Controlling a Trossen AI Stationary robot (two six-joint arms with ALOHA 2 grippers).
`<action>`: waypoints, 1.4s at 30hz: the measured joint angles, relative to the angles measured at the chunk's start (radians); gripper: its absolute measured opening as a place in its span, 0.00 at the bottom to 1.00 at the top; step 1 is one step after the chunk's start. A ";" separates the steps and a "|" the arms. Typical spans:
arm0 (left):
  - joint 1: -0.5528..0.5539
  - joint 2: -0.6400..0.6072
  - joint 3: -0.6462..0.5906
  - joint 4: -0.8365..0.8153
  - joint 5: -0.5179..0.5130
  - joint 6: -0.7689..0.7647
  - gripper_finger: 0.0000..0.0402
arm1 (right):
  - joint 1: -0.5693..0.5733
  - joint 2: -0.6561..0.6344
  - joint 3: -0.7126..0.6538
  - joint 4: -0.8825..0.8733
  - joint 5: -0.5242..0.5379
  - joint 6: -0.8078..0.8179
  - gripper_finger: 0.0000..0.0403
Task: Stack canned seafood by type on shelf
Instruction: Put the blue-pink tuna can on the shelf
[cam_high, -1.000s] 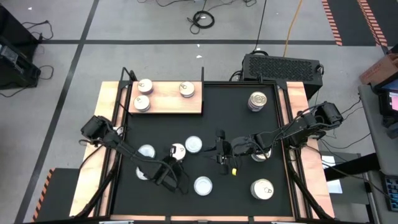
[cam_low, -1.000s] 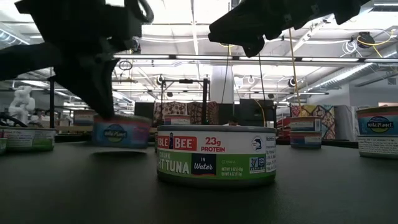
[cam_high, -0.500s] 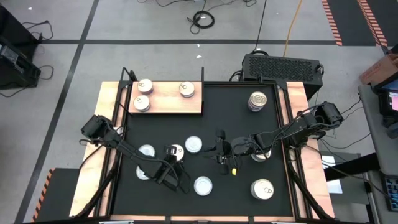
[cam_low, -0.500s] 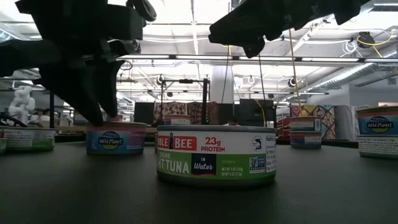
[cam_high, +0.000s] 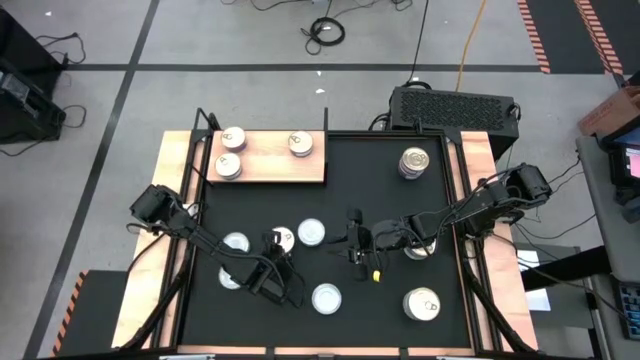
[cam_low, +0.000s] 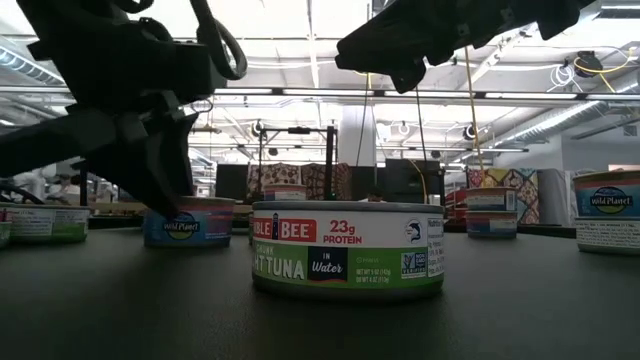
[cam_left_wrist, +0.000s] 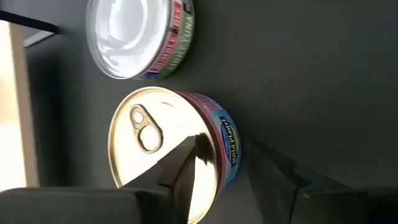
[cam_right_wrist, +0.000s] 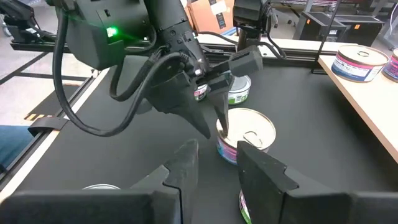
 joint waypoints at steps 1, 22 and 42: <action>-0.003 0.000 0.000 0.000 -0.010 0.000 0.30 | 0.000 0.000 0.000 0.000 0.000 0.000 0.26; -0.009 -0.049 -0.002 -0.028 -0.029 0.003 0.00 | 0.000 0.000 0.000 0.000 0.000 -0.004 0.26; 0.245 -0.233 -0.001 -0.018 -0.083 0.331 0.00 | -0.009 0.000 0.000 -0.007 0.005 -0.014 0.26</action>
